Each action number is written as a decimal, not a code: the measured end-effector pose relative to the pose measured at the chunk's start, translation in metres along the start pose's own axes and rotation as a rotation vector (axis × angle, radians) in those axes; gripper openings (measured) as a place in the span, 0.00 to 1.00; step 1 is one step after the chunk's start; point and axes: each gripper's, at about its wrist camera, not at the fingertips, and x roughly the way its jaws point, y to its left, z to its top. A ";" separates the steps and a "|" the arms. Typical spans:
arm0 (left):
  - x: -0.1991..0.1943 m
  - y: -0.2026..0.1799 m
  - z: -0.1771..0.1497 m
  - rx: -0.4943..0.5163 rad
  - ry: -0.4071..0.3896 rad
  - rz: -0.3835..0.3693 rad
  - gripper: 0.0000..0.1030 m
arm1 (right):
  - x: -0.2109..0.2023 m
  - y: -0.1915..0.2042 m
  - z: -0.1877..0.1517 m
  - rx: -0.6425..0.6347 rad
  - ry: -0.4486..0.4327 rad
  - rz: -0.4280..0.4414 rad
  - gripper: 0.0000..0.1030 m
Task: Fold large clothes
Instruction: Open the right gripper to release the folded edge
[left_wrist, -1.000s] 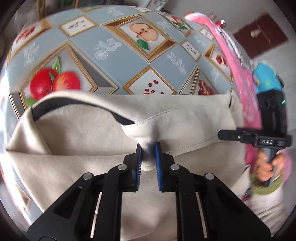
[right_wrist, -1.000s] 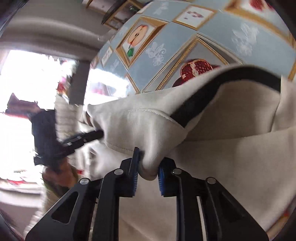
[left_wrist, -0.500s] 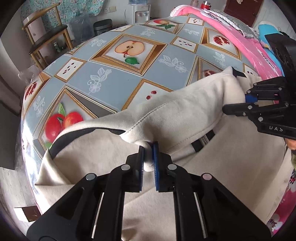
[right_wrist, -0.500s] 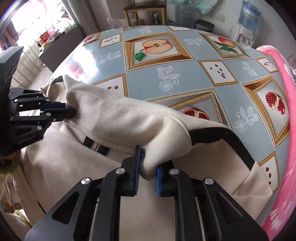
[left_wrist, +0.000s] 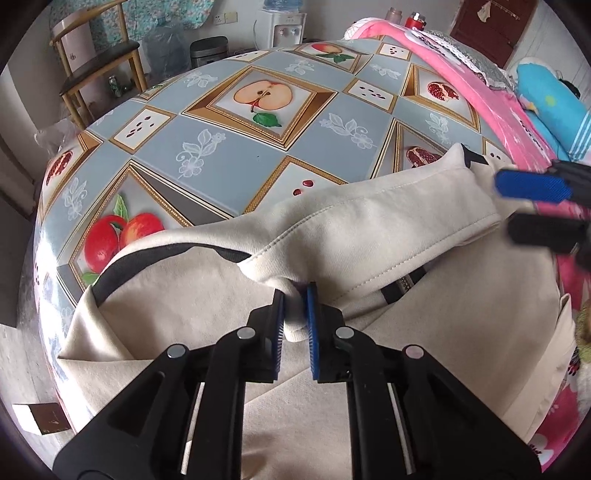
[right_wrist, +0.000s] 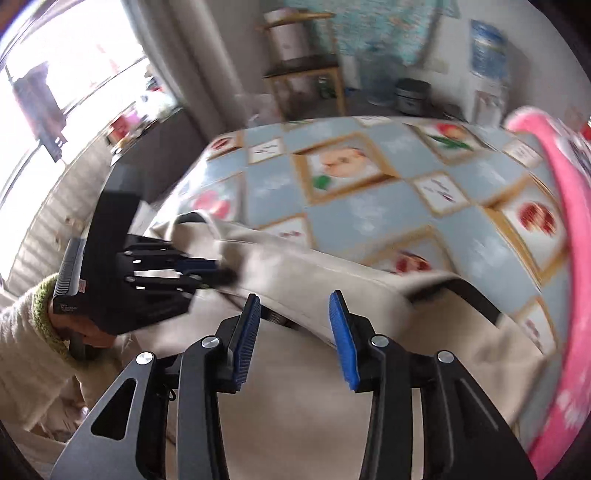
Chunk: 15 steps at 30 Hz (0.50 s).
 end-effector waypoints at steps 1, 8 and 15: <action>0.000 0.001 0.000 -0.007 -0.002 -0.006 0.10 | 0.012 0.006 0.002 -0.021 0.010 -0.010 0.35; -0.049 0.030 -0.009 -0.146 -0.159 -0.067 0.14 | 0.054 0.003 -0.013 -0.060 0.107 -0.001 0.08; -0.014 -0.008 0.014 -0.100 -0.056 -0.183 0.14 | 0.051 0.004 -0.010 -0.045 0.127 0.001 0.08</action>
